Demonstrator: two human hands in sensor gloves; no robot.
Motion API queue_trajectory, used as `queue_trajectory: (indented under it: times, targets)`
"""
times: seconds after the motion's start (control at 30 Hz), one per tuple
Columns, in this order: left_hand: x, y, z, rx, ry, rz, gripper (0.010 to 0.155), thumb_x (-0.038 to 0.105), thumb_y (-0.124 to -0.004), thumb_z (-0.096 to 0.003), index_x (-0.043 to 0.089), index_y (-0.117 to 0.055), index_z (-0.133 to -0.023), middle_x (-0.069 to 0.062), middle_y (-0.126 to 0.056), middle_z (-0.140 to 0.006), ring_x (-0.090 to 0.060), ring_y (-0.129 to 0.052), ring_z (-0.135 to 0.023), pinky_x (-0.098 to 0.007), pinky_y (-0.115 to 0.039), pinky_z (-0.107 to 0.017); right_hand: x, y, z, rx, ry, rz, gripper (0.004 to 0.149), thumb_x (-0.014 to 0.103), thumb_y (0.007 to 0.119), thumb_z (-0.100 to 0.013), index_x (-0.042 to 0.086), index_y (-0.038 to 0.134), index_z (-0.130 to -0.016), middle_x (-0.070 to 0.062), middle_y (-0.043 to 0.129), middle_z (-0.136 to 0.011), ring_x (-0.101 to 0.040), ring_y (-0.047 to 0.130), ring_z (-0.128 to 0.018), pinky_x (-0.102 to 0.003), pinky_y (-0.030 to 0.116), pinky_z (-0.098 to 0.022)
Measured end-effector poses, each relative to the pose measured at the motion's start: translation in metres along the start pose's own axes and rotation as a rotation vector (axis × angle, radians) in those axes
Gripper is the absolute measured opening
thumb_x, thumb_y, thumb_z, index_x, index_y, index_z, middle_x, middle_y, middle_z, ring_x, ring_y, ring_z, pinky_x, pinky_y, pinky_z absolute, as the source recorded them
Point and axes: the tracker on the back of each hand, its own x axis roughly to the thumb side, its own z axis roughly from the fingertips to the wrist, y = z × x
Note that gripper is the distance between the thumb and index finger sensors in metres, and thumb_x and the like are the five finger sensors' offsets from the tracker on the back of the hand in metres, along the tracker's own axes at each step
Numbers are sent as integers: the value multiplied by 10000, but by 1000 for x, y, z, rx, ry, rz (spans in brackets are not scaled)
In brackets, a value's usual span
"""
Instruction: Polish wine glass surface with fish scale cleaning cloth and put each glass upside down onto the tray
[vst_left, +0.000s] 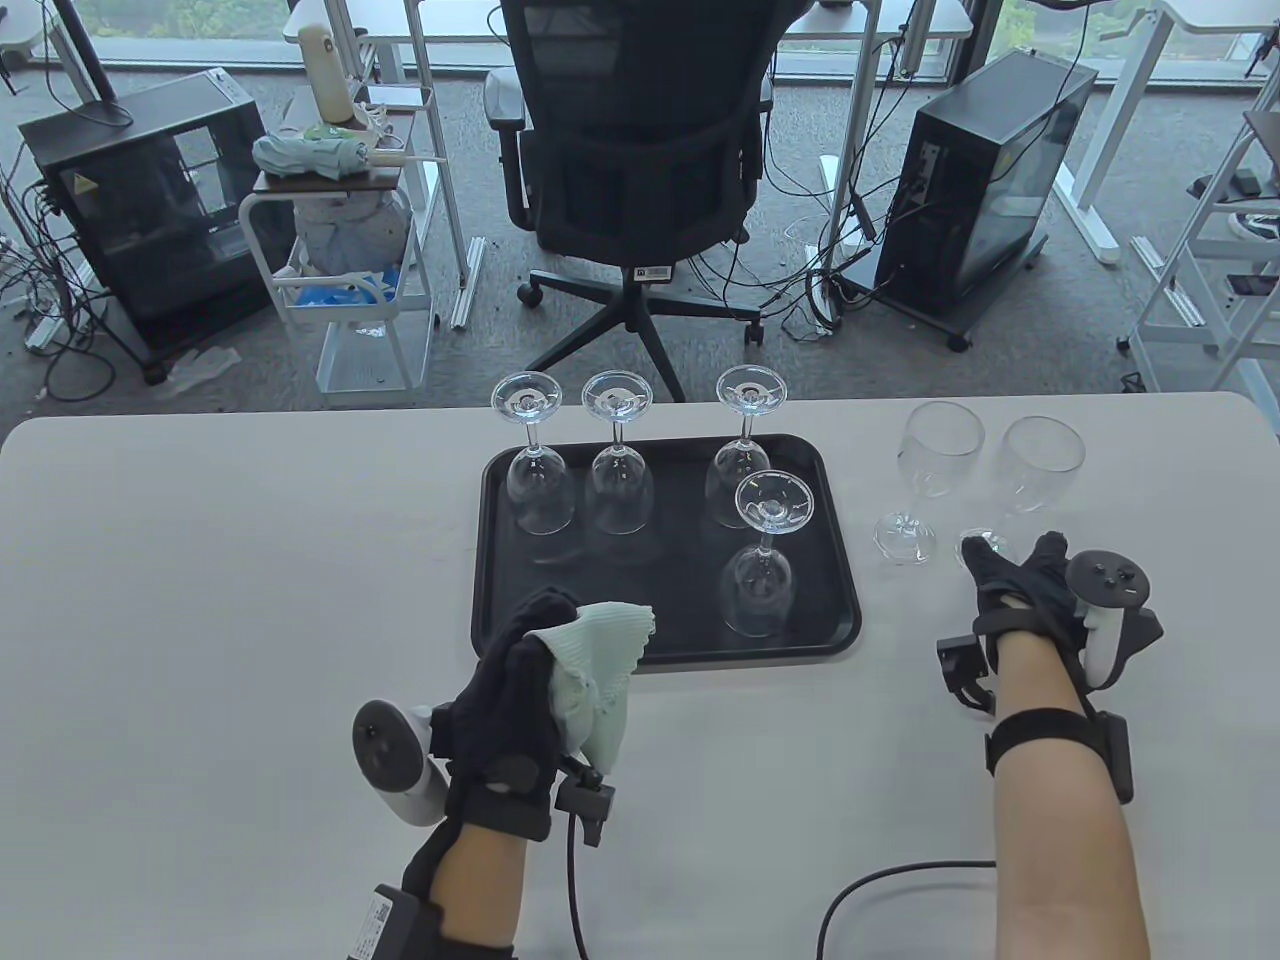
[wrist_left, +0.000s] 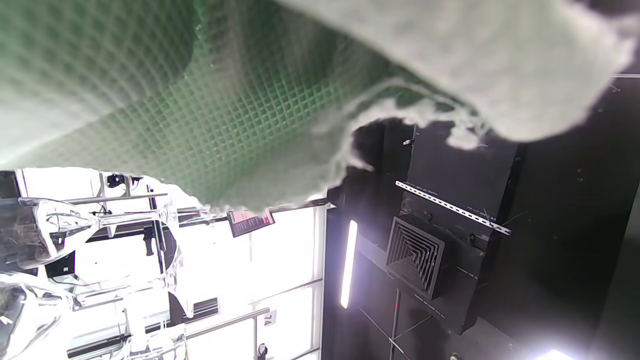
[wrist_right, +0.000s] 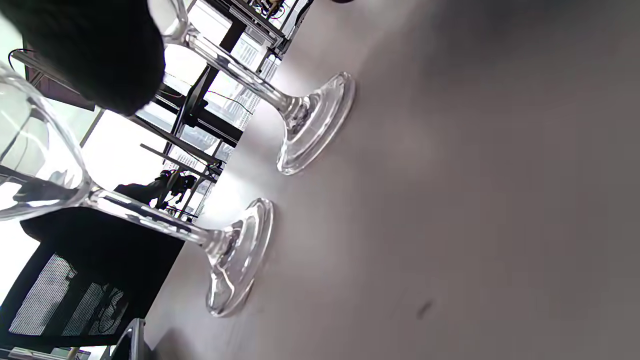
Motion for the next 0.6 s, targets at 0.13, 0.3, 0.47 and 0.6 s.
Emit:
queue_trajectory:
  times: [0.13, 0.3, 0.47, 0.6]
  targets:
    - [0, 2, 0, 4, -1, -15, 520, 550, -605, -581, 256, -713, -996, -24, -684, -1100, -367, -722, -984, -626, -760, -627, 6, 4, -15, -8, 43, -42, 926, 626, 873, -474, 283, 298, -1113, -194, 277, -1153, -497, 218, -997, -638, 336, -696]
    - [-2, 5, 0, 10, 4, -24, 522, 551, -605, -580, 255, -714, -996, -22, -686, -1100, -367, -721, -985, -625, -759, -629, 9, 7, -29, -42, 67, -57, 749, 576, 892, -478, 298, 528, -1071, -196, 309, -1149, -494, 205, -989, -621, 308, -689]
    - [-2, 5, -1, -6, 8, -28, 520, 552, -604, -582, 257, -715, -996, -23, -687, -1101, -365, -722, -986, -627, -758, -630, 10, 8, -33, -113, 86, -65, 519, 483, 881, -497, 300, 705, -949, -200, 407, -1128, -487, 279, -985, -596, 353, -687]
    - [-2, 4, -1, -13, 12, -19, 521, 552, -604, -582, 256, -715, -996, -23, -688, -1100, -365, -722, -986, -626, -759, -630, 5, 0, -28, -125, 57, -93, 450, 401, 880, -497, 327, 719, -911, -199, 476, -1111, -489, 341, -985, -607, 401, -689]
